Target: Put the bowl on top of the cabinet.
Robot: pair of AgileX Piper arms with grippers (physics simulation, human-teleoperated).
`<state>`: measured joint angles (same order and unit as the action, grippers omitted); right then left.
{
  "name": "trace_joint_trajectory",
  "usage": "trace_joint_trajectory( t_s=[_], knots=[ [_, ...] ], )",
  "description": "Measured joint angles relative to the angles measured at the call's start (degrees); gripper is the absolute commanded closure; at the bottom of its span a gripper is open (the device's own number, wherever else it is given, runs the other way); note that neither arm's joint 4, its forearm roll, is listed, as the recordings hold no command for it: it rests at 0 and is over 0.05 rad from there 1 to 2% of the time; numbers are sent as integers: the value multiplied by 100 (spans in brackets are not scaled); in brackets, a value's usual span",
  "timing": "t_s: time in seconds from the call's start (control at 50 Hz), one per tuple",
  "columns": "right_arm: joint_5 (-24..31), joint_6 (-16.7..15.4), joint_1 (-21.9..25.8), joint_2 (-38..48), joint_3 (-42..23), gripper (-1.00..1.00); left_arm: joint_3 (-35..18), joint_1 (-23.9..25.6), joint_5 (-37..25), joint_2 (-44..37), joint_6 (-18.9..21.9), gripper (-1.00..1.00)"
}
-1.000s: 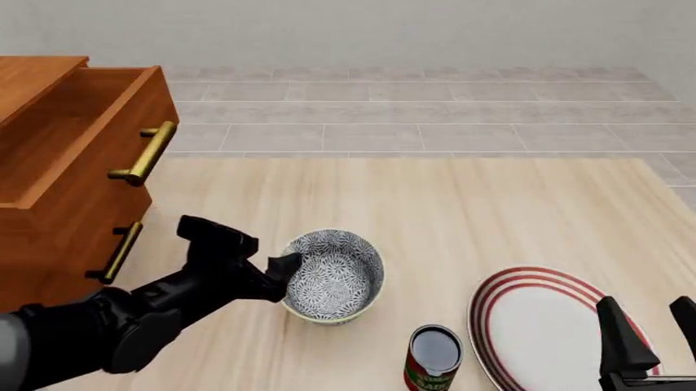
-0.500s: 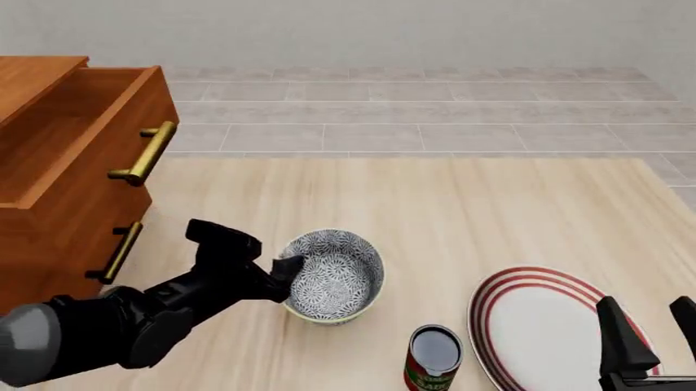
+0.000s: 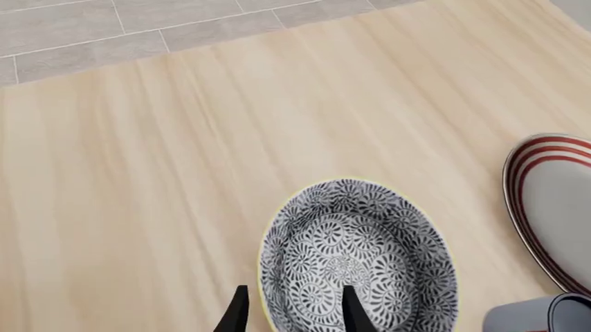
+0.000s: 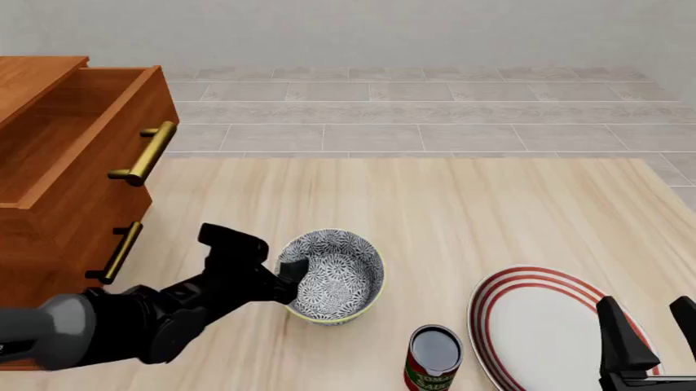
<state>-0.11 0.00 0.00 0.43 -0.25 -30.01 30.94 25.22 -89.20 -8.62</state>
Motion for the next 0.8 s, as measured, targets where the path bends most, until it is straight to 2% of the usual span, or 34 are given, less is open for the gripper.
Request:
trace_joint_trajectory(
  t_s=[0.8],
  knots=[
    [0,0,0,0,0,-100,-173,-161,385,-750,-52,-100]
  ],
)
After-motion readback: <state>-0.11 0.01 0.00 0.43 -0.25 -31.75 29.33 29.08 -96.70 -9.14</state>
